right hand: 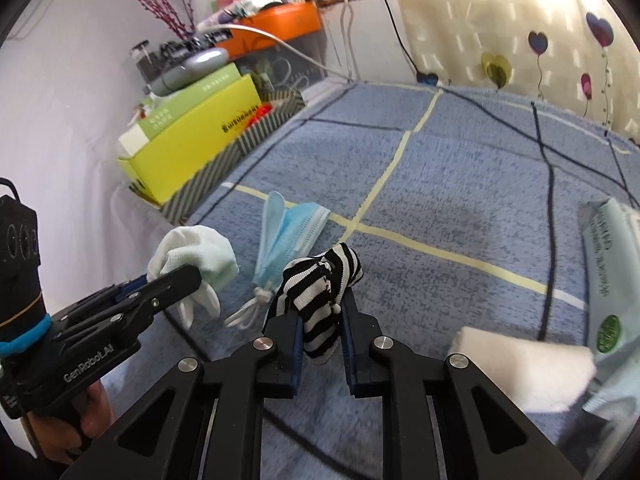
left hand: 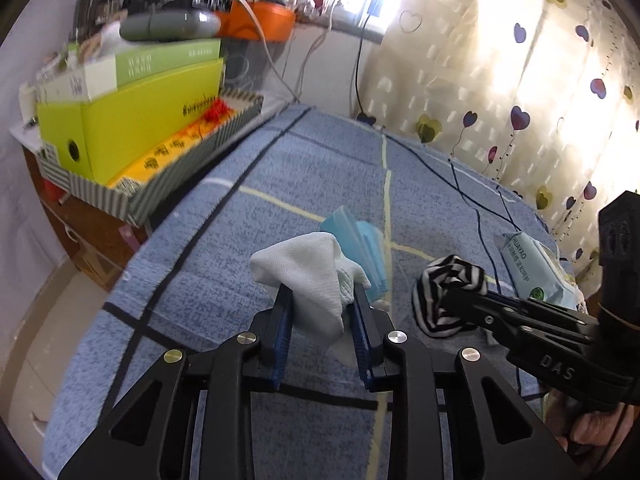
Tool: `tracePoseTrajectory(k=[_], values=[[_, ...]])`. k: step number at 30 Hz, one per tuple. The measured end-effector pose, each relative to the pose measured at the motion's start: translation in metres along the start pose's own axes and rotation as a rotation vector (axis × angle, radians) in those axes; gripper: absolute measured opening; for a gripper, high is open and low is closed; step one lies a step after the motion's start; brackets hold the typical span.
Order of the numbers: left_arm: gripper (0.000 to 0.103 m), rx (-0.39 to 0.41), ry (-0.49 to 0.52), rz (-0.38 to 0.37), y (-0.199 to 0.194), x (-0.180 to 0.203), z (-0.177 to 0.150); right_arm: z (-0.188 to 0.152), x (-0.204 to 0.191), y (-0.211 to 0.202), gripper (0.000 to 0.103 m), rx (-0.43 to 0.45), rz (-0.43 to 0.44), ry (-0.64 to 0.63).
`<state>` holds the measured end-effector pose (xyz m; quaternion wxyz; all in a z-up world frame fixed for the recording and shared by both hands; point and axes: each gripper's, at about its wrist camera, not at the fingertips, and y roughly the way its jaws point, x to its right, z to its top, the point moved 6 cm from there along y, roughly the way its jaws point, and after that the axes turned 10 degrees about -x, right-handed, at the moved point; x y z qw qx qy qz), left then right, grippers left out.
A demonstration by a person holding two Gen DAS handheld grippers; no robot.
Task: Organize soft objects
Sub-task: 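Carry the white sock ball and striped sock over the white box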
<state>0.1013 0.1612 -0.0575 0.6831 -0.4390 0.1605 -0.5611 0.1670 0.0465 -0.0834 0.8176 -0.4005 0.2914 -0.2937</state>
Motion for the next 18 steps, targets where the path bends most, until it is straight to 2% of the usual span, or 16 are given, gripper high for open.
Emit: tracePoseTrajectory(k=[6, 18], values=[[0.028, 0.044, 0.044, 0.034, -0.025, 0.022, -0.007, -0.014, -0.005, -0.039, 0.015, 0.066, -0.004, -0.024], [0.028, 0.080, 0.127, 0.037, -0.048, 0.072, -0.015, -0.040, 0.006, -0.104, 0.015, 0.173, -0.022, -0.034]])
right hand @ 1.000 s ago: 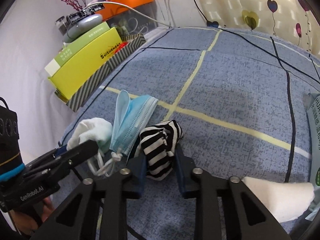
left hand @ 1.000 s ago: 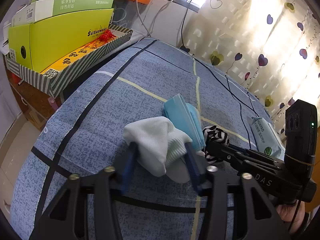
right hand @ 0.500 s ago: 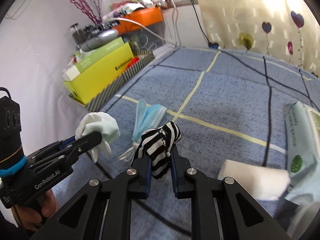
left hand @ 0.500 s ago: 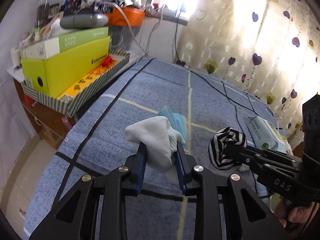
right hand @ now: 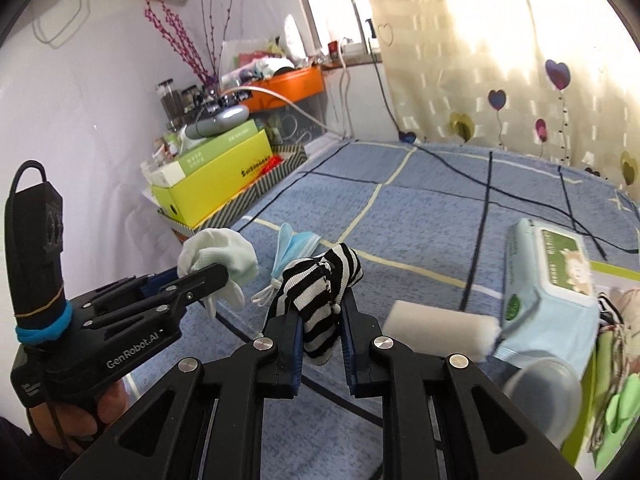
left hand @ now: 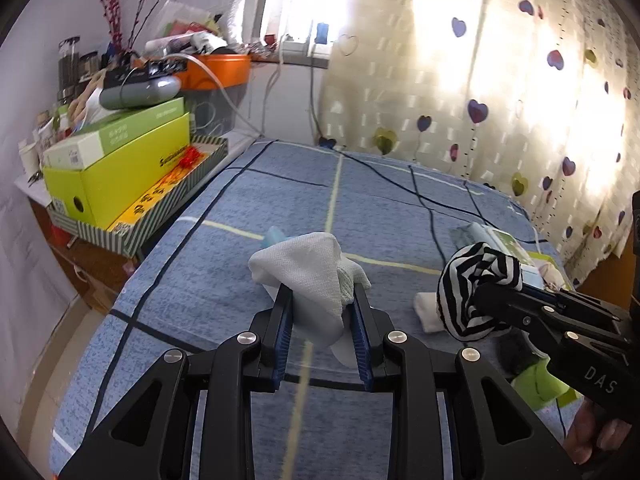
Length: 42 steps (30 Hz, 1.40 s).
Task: Organize soft objects
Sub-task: 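Carry the white sock ball and striped sock over the white box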
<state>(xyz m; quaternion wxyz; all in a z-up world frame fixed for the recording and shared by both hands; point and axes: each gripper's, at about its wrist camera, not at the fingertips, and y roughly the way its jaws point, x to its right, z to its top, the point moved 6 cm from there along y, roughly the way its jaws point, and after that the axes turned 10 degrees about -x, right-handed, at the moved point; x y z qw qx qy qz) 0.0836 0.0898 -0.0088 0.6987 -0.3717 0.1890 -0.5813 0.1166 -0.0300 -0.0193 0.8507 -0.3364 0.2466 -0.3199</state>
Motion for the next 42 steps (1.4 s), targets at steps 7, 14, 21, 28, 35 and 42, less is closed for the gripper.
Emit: tracePoseTrajectory(k=[7, 14, 21, 28, 35, 42], values=[[0.028, 0.021, 0.040, -0.013, -0.010, 0.028, 0.002, -0.007, 0.012, -0.027, 0.015, 0.036, -0.007, 0.003], [0.028, 0.027, 0.090, -0.048, -0.017, 0.059, 0.000, -0.015, 0.028, -0.051, 0.015, 0.066, -0.032, 0.020], [0.028, 0.042, 0.141, -0.089, -0.026, 0.091, 0.000, -0.026, 0.043, -0.075, 0.015, 0.099, -0.063, 0.037], [0.028, 0.052, 0.195, -0.128, -0.032, 0.124, -0.002, -0.035, 0.060, -0.097, 0.015, 0.132, -0.091, 0.059], [0.028, 0.050, 0.235, -0.147, -0.035, 0.150, -0.005, -0.044, 0.076, -0.114, 0.015, 0.154, -0.104, 0.081], [0.028, 0.032, 0.271, -0.161, -0.031, 0.175, -0.009, -0.055, 0.090, -0.126, 0.015, 0.168, -0.119, 0.114]])
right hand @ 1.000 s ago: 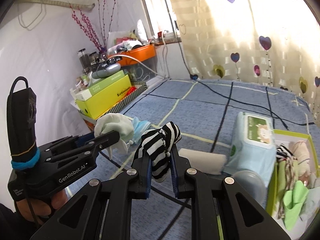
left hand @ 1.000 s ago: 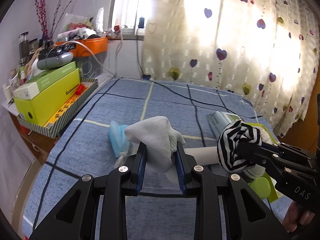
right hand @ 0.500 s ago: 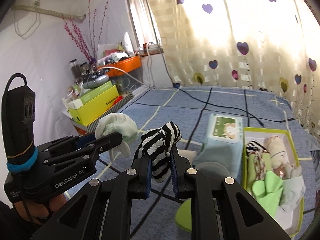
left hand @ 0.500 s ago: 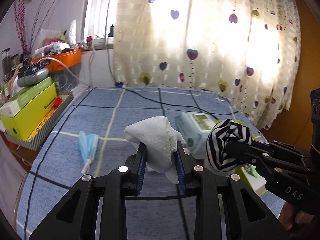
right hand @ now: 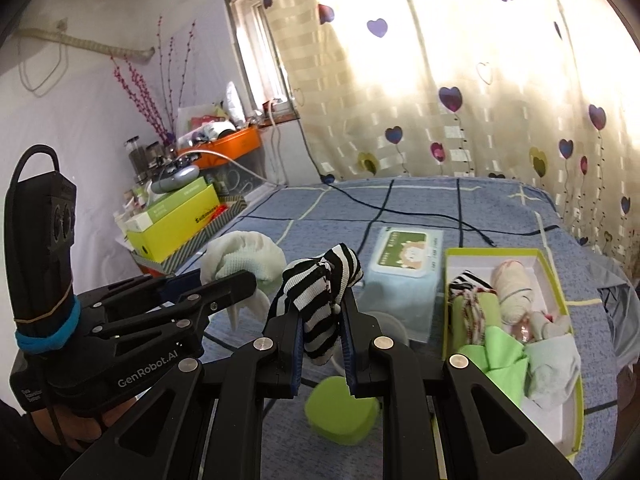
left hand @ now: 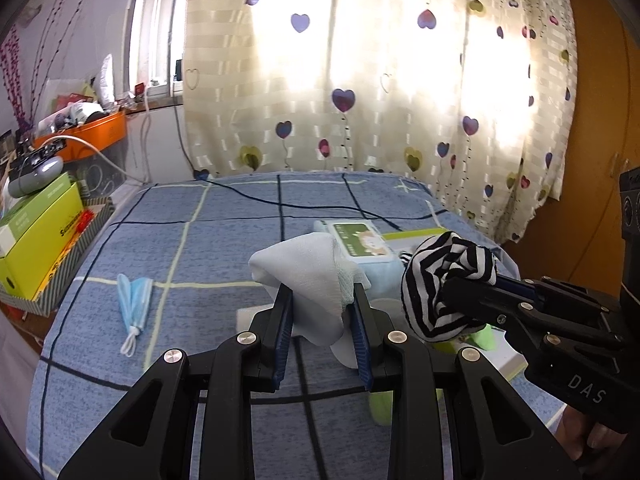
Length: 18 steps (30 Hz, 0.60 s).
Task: Organize soft objects
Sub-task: 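Carry the white sock ball and striped sock over the white box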
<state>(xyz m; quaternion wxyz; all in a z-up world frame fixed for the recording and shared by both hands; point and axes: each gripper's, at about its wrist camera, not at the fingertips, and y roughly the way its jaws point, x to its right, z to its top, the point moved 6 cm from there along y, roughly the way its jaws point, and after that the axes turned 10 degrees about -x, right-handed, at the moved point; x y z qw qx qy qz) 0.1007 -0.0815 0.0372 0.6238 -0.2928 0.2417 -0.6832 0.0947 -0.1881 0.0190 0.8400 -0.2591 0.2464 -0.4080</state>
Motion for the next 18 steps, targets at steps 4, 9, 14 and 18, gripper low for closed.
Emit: tracePoseTrajectory(k=[4, 9, 14, 18], values=[[0.028, -0.005, 0.023, -0.012, 0.003, 0.015, 0.001, -0.003, 0.013, -0.008, 0.015, 0.010, -0.014, 0.021], [0.028, -0.013, 0.047, -0.026, 0.007, 0.031, 0.002, -0.008, 0.026, -0.016, 0.015, 0.021, -0.028, 0.043], [0.028, -0.021, 0.069, -0.038, 0.011, 0.046, 0.003, -0.013, 0.039, -0.024, 0.015, 0.029, -0.038, 0.064], [0.028, -0.028, 0.083, -0.048, 0.014, 0.059, 0.003, -0.016, 0.049, -0.031, 0.015, 0.036, -0.047, 0.082]])
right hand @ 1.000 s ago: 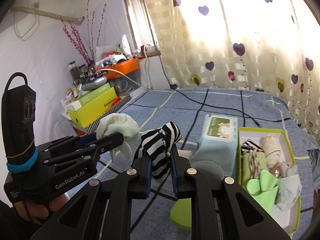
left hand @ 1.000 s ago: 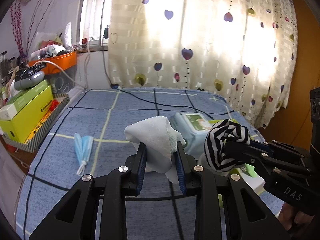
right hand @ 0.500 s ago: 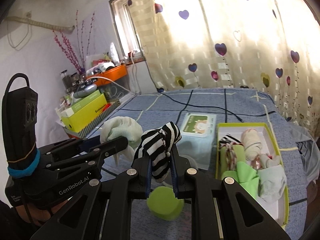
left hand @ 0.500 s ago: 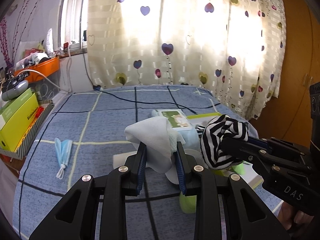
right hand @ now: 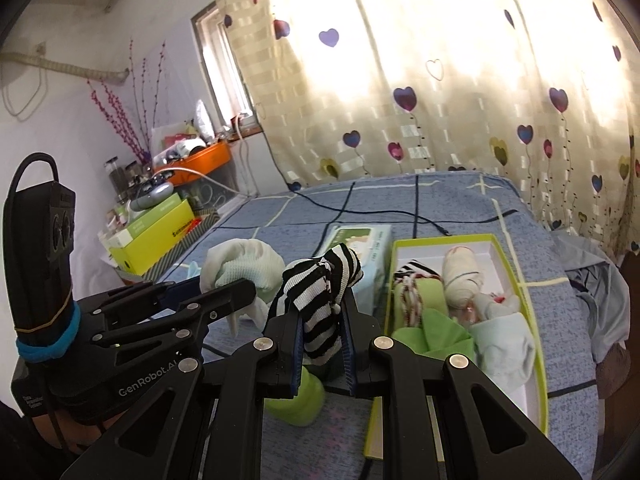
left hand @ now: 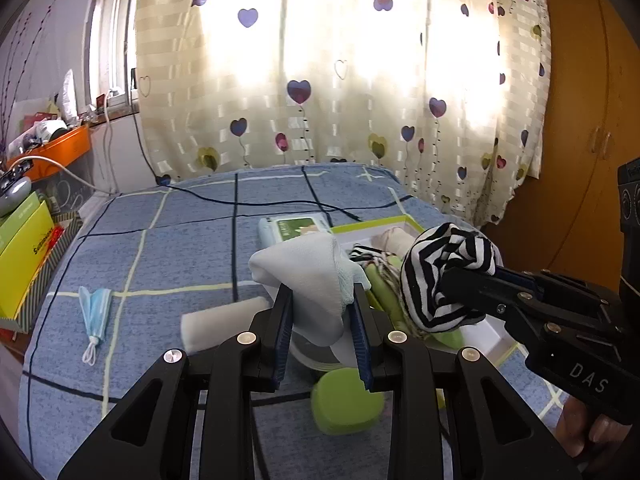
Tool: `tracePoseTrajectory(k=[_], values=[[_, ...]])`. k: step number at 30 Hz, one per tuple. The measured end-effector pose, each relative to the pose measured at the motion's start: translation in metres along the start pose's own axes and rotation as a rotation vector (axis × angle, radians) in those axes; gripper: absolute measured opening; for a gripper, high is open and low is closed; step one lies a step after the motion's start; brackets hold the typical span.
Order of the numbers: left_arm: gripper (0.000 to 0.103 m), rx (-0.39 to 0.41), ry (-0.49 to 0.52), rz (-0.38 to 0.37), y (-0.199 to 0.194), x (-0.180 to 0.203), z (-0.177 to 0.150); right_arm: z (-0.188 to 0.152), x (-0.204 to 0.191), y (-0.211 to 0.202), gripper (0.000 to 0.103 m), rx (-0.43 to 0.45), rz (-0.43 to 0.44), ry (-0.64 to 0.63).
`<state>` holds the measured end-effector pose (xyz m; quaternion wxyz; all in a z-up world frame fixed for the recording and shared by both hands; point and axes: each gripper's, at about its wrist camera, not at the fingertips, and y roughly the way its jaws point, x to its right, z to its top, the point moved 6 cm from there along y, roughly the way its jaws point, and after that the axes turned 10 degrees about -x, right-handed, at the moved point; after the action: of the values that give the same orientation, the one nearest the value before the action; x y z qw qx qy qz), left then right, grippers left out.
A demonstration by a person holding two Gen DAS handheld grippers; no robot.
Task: Organize soft objects
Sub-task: 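Carry the white sock ball and striped sock over the white box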
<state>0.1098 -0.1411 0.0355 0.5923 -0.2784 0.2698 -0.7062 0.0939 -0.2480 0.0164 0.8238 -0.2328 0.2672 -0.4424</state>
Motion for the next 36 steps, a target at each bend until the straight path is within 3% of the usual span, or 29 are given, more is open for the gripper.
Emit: tracePoseTrajectory(k=[17, 28, 36], values=[[0.028, -0.014, 0.034, -0.091, 0.010, 0.041, 0.004, -0.015, 0.061, -0.030, 0.015, 0.034, -0.072, 0.104], [0.028, -0.157, 0.093, -0.243, 0.045, 0.087, -0.018, -0.053, 0.114, -0.019, 0.015, -0.066, -0.144, 0.201], [0.028, -0.234, 0.121, -0.276, 0.067, 0.105, -0.030, -0.066, 0.128, -0.001, 0.015, -0.132, -0.156, 0.218]])
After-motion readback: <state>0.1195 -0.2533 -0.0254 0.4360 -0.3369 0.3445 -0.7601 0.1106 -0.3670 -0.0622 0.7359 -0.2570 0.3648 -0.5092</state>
